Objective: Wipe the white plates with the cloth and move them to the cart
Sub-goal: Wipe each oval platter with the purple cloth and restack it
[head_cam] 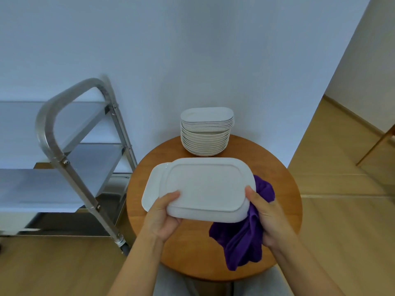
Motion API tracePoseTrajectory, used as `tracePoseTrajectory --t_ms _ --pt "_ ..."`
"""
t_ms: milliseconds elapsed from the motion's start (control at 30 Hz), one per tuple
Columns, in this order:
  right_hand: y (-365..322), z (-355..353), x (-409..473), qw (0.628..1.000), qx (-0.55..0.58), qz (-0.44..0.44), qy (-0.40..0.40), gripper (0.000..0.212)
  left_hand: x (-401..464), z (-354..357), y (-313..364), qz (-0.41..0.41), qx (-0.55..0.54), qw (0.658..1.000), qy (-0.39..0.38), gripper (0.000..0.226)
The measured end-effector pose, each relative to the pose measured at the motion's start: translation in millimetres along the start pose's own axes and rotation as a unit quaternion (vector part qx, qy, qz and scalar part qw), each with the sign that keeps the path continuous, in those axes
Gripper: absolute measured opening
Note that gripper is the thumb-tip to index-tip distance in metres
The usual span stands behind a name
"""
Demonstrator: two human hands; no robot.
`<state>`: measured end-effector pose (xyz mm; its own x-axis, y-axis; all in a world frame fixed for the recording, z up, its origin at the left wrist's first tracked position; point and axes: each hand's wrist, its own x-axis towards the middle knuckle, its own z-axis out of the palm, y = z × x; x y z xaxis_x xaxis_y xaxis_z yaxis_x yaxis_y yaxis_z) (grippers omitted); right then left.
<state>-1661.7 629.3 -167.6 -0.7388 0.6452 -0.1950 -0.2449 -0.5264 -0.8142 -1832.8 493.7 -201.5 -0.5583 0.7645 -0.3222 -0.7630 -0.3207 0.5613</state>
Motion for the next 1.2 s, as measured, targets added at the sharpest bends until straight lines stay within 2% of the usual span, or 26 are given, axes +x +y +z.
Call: tracePoseTrajectory --t_ms 67,133,233,267,333,400,433,500,533,567,633,767,900,1000,1100,1200 --pt "3.0 -4.3 2.3 0.998 -0.037 0.013 0.042 0.032 0.0 0.9 -0.5 0.005 -0.006 1.0 0.007 0.073" --pt "6.2 -7.3 4.6 0.986 -0.123 0.015 0.115 0.03 -1.4 3.4 1.0 0.011 0.008 1.0 0.006 0.062" --pt "3.9 -7.3 6.7 0.948 -0.199 -0.055 0.242 0.013 -6.4 9.9 6.9 0.034 0.055 0.998 -0.001 0.057" --pt "0.1 -4.4 5.7 0.941 -0.206 -0.09 0.251 0.009 -8.4 13.0 9.0 0.042 0.081 0.996 -0.002 0.055" --pt "-5.1 4.7 3.7 0.94 -0.248 -0.141 0.186 0.02 -11.8 21.5 11.1 0.052 0.165 0.985 0.003 0.051" --pt "-5.1 21.9 2.6 0.933 -0.313 -0.17 0.059 0.046 -15.5 34.2 8.2 0.055 0.282 0.958 0.003 0.043" --pt "-4.3 33.6 2.8 0.913 -0.364 -0.186 0.001 0.051 -18.2 41.7 5.6 0.052 0.343 0.938 -0.012 0.037" --pt "-1.2 52.6 10.0 0.824 -0.513 -0.224 -0.088 0.048 -23.1 54.1 0.8 0.046 0.435 0.897 -0.062 0.025" --pt "-1.3 59.4 14.6 0.78 -0.574 -0.225 -0.108 0.044 -25.6 57.9 0.6 0.045 0.463 0.881 -0.082 0.023" --pt "-3.5 64.3 19.4 0.76 -0.602 -0.217 -0.11 0.036 -27.4 60.0 2.5 0.044 0.48 0.871 -0.096 0.025" --pt "-9.3 68.4 26.7 0.768 -0.596 -0.213 -0.103 0.02 -30.6 60.5 9.5 0.04 0.494 0.862 -0.108 0.03" --pt "-10.7 71.5 35.7 0.764 -0.585 -0.259 -0.086 0.033 -32.3 61.7 16.7 0.042 0.48 0.872 -0.084 0.03" --pt "-13.5 70.2 46.2 0.818 -0.54 -0.199 -0.012 0.039 -30.7 63.1 13.5 0.065 0.416 0.904 -0.068 0.027" --pt "-15.7 67.3 51.5 0.823 -0.538 -0.18 0.016 0.048 -32.0 64.4 8.6 0.08 0.367 0.924 -0.063 0.03" --pt "-20.5 54.5 53.4 0.842 -0.515 -0.159 0.017 0.05 -31.0 64.1 13.7 0.116 0.297 0.947 -0.045 0.033" --pt "-21.0 41.2 49.3 0.852 -0.504 -0.146 -0.007 0.043 -32.3 64.9 23.7 0.16 0.279 0.947 -0.026 0.039"
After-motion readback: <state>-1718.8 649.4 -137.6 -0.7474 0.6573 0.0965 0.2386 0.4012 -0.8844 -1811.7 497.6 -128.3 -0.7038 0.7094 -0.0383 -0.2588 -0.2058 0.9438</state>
